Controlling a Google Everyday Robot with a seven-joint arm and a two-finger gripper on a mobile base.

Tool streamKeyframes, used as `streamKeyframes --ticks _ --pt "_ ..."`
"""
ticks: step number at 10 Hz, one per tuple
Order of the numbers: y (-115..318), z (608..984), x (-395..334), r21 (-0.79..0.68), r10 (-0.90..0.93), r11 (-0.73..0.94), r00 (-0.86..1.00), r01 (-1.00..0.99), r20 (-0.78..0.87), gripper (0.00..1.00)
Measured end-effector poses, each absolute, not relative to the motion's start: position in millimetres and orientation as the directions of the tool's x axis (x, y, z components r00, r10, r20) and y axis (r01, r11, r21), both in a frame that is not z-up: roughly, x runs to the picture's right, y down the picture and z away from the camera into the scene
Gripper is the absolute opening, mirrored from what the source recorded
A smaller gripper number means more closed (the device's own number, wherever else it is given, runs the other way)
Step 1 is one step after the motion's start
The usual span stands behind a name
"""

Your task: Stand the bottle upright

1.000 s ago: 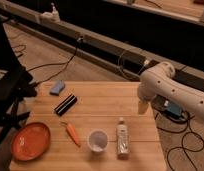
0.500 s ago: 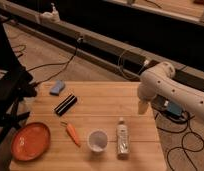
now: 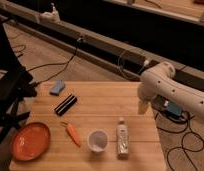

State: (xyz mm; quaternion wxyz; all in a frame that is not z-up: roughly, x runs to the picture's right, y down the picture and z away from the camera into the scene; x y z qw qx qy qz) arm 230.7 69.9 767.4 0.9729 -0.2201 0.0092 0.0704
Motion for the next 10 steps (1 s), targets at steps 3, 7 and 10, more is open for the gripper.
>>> streamKeyframes --ticks 3,7,10 --pt "69.9 767.4 230.7 -0.427 0.133 0.893 0.99 -0.141 -0.049 0.8" --pt "69.9 767.4 230.7 -0.427 0.133 0.893 0.99 -0.141 -0.049 0.8" --pt "71.8 769.1 228.2 -0.435 0.143 0.888 0.988 -0.15 -0.049 0.8"
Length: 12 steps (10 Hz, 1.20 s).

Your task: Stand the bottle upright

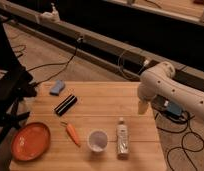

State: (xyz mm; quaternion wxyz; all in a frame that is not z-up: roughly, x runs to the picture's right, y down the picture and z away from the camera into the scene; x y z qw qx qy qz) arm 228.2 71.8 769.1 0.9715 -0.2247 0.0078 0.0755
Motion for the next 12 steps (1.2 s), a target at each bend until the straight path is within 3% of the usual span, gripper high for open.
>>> streamKeyframes --ticks 3,8,12 --pt "99.8 776.0 199.9 -0.508 0.211 0.839 0.977 -0.194 -0.024 0.8" --pt "121.9 786.8 168.1 -0.527 0.149 0.846 0.986 -0.086 0.079 0.8" --pt "129.9 784.4 162.9 -0.599 0.432 0.722 0.902 -0.346 0.0 0.8"
